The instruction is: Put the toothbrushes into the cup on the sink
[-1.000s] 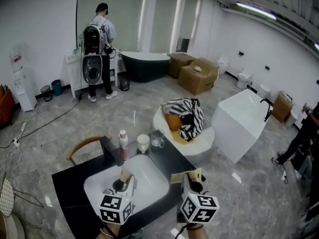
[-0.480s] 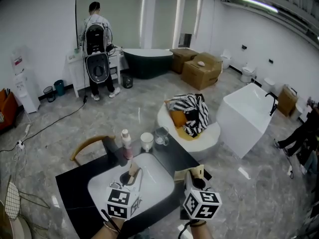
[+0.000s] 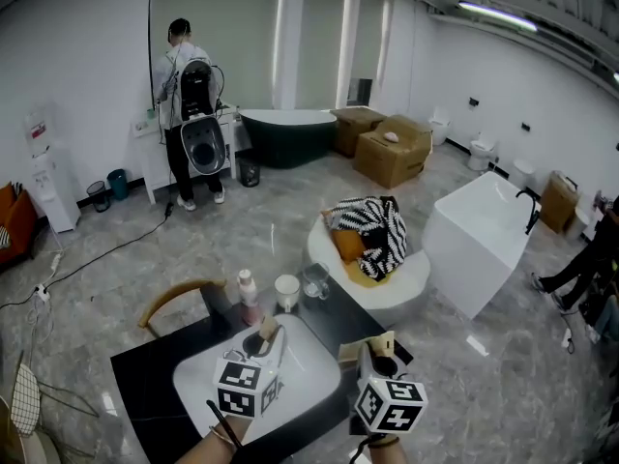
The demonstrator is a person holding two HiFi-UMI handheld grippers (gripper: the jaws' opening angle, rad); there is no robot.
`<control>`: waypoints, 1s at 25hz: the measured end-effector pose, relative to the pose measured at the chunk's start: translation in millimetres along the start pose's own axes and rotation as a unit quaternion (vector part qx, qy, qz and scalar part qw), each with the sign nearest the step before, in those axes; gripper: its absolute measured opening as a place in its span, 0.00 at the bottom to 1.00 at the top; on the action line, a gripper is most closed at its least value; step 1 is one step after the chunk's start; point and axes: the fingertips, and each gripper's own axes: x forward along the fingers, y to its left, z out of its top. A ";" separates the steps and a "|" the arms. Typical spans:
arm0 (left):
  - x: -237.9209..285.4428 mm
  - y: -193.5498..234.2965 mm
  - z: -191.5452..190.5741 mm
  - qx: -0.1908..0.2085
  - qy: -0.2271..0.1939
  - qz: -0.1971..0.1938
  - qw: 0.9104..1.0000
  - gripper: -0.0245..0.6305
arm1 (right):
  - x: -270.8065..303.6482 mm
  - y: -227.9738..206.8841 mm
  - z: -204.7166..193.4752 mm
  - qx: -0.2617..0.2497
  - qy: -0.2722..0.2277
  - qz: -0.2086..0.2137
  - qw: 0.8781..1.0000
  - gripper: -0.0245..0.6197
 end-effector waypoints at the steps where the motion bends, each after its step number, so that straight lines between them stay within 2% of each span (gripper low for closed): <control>1: 2.4 2.3 0.6 -0.003 0.000 0.001 1.000 0.11 | 0.7 -0.5 -1.5 0.001 0.001 -0.001 1.000 0.09; 25: 70.8 43.1 23.5 -0.012 -0.008 0.021 1.000 0.11 | 22.6 -15.0 -21.4 0.013 0.024 -0.012 1.000 0.09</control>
